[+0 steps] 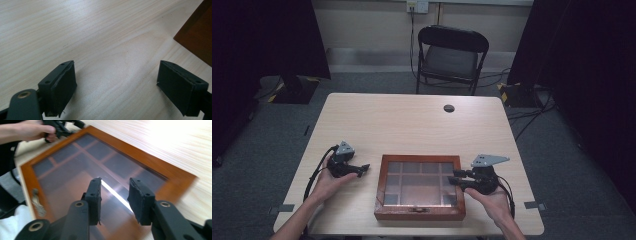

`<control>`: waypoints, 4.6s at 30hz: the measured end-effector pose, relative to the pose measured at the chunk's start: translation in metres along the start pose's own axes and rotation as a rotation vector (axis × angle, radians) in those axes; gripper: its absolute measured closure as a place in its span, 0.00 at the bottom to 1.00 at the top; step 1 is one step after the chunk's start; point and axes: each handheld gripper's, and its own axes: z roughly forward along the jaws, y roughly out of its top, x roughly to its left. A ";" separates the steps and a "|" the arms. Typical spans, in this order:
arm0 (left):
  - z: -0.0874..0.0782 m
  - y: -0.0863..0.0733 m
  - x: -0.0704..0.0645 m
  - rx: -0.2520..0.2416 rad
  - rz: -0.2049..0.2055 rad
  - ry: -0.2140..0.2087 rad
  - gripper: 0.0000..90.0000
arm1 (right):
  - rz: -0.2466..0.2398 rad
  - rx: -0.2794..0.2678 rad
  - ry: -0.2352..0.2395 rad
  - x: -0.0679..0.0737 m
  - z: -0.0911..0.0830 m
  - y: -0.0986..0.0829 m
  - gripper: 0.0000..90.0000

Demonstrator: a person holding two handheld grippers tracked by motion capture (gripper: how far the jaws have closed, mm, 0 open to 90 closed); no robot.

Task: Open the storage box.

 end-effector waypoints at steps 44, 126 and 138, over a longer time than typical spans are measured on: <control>-0.009 0.000 0.004 0.014 -0.066 -0.018 0.19 | -0.227 0.159 0.366 0.070 0.056 -0.006 0.91; -0.040 0.035 -0.072 -0.212 0.153 -0.340 0.24 | -0.193 0.014 0.291 0.054 0.002 0.069 0.56; -0.047 0.041 -0.074 -0.267 0.127 -0.356 0.25 | -0.076 -0.082 0.174 0.027 -0.026 0.047 0.31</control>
